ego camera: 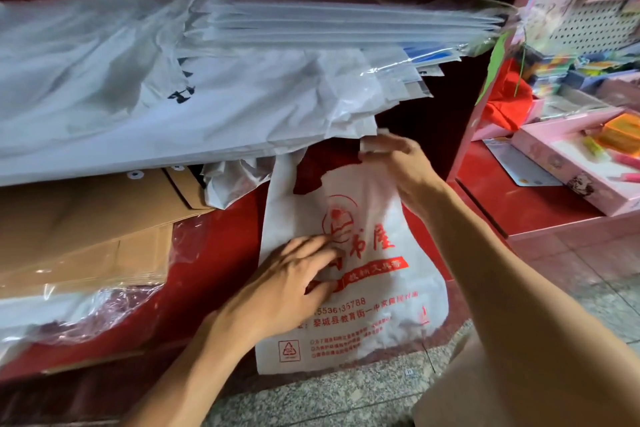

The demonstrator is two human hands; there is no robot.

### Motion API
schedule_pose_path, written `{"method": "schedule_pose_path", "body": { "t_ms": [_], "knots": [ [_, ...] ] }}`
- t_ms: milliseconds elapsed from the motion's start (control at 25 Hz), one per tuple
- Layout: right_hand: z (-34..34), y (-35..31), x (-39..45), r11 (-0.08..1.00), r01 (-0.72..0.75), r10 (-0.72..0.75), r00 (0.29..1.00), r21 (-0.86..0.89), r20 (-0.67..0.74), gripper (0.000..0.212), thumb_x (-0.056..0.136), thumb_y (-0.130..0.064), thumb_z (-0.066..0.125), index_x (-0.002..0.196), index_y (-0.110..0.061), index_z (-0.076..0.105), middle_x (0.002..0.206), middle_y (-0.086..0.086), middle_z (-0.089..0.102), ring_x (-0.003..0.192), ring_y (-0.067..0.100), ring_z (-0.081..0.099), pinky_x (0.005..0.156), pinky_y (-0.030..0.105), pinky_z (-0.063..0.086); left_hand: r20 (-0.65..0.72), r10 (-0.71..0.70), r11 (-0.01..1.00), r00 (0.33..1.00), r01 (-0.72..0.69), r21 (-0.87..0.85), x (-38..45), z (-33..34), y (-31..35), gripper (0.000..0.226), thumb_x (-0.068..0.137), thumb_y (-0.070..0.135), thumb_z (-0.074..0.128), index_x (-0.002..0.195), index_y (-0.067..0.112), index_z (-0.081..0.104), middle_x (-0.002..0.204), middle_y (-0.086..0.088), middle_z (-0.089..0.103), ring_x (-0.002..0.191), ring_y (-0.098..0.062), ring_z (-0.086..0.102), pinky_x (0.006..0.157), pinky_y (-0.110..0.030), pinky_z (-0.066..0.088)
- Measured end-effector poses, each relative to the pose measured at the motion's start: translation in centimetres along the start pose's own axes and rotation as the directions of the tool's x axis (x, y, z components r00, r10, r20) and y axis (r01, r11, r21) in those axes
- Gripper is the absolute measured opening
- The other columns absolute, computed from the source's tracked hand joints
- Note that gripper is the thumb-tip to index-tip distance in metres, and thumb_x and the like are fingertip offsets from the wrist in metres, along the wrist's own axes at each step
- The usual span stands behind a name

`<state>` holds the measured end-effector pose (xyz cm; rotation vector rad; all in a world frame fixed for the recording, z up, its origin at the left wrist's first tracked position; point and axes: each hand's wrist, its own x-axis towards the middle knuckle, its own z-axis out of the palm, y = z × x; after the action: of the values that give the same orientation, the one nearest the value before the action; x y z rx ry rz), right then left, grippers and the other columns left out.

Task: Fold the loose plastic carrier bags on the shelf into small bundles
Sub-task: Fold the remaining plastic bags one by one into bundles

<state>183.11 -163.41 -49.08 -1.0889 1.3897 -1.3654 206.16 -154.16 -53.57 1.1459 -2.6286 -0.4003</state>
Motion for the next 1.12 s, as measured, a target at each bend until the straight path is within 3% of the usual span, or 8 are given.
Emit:
{"method": "schedule_pose_path", "body": {
  "t_ms": [80, 240, 480, 600, 680, 800, 960, 1120],
  "knots": [
    [-1.0, 0.1, 0.6, 0.994, 0.059, -0.049, 0.991, 0.086, -0.121, 0.048, 0.075, -0.004, 0.073, 0.12, -0.02, 0.066, 0.117, 0.002, 0.067, 0.1, 0.014, 0.066, 0.079, 0.024, 0.052, 0.038, -0.031, 0.999, 0.999, 0.03, 0.011, 0.1, -0.2, 0.2, 0.053, 0.098, 0.045, 0.048, 0.148, 0.031, 0.037, 0.158, 0.012, 0.024, 0.144, -0.001, 0.012, 0.113, -0.013, -0.001],
    [-2.9, 1.6, -0.1, 0.708, -0.056, -0.214, 0.933, -0.704, -0.289, 0.055, 0.076, -0.014, 0.064, 0.13, -0.02, 0.058, 0.134, 0.008, 0.051, 0.115, 0.034, 0.053, 0.095, 0.042, 0.048, 0.133, -0.109, 0.991, 0.985, 0.096, 0.096, 0.7, 0.3, 0.0, 0.074, 0.092, 0.07, 0.029, 0.155, 0.035, 0.013, 0.162, 0.014, -0.001, 0.148, -0.004, -0.009, 0.119, -0.03, -0.01],
    [-3.0, 0.4, -9.0, 0.433, 0.576, -0.214, 0.813, -0.694, 0.541, 0.037, 0.082, -0.048, 0.06, 0.112, -0.026, 0.065, 0.112, -0.006, 0.064, 0.103, 0.017, 0.061, 0.083, 0.034, 0.049, -0.233, -0.094, 0.944, 0.968, 0.161, 0.288, 2.1, 1.0, 0.7, 0.051, 0.089, 0.045, 0.054, 0.135, 0.024, 0.049, 0.146, -0.005, 0.044, 0.131, -0.028, 0.042, 0.107, -0.046, 0.034],
    [-5.0, 2.5, -12.8, 0.144, 0.607, 0.088, 0.779, -0.781, 0.621, 0.081, 0.071, -0.066, 0.059, 0.144, -0.042, 0.034, 0.144, -0.014, 0.038, 0.127, 0.013, 0.038, 0.097, 0.037, 0.036, -0.127, -0.072, 0.98, 0.989, 0.094, 0.177, 1.1, 0.9, 3.1, 0.061, 0.081, 0.063, 0.04, 0.13, 0.028, 0.051, 0.141, 0.007, 0.044, 0.127, -0.018, 0.04, 0.106, -0.04, 0.037],
    [-6.2, 3.6, -13.7, 0.003, 0.608, -0.012, 0.794, -0.794, 0.608, 0.081, 0.069, -0.053, 0.067, 0.142, -0.036, 0.038, 0.14, -0.009, 0.043, 0.121, 0.021, 0.045, 0.087, 0.038, 0.038, 0.03, -0.034, 0.98, 0.999, 0.027, 0.199, -0.3, 1.0, 4.1, 0.079, 0.075, 0.073, 0.045, 0.142, 0.03, 0.04, 0.153, 0.008, 0.032, 0.139, -0.015, 0.029, 0.116, -0.038, 0.028],
    [-8.2, 3.3, -13.7, 0.101, 0.62, -0.183, 0.78, -0.778, 0.599, 0.046, 0.069, -0.043, 0.05, 0.113, -0.033, 0.063, 0.108, -0.012, 0.058, 0.097, 0.02, 0.055, 0.071, 0.033, 0.039, -0.039, 0.141, 0.987, 0.989, -0.137, 0.088, -0.8, 0.4, 4.4, 0.057, 0.084, 0.062, 0.059, 0.128, 0.027, 0.058, 0.133, 0.008, 0.056, 0.121, -0.008, 0.051, 0.107, -0.028, 0.041],
    [-11.6, 2.3, -13.1, 0.325, 0.565, -0.075, 0.815, -0.759, 0.574, 0.022, 0.074, -0.032, 0.053, 0.086, -0.024, 0.069, 0.124, -0.015, 0.061, 0.112, 0.015, 0.056, 0.087, 0.036, 0.049, -0.04, -0.123, 0.949, 0.992, 0.106, -0.297, 1.2, -1.1, 2.1, 0.06, 0.091, 0.068, 0.036, 0.105, 0.02, 0.069, 0.105, 0.006, 0.069, 0.098, -0.008, 0.061, 0.09, -0.035, 0.049],
    [-12.0, 1.6, -12.7, 0.398, 0.476, 0.065, 0.838, -0.784, 0.542, 0.014, 0.075, -0.024, 0.062, 0.069, -0.035, 0.055, 0.126, -0.023, 0.057, 0.108, 0.001, 0.052, 0.075, 0.002, 0.032, -0.056, -0.36, 0.886, 0.931, 0.322, -0.335, 3.8, -1.1, -1.3, 0.043, 0.095, 0.05, 0.043, 0.109, 0.016, 0.067, 0.119, 0.004, 0.065, 0.112, -0.015, 0.06, 0.096, -0.03, 0.044]
  ]
}}
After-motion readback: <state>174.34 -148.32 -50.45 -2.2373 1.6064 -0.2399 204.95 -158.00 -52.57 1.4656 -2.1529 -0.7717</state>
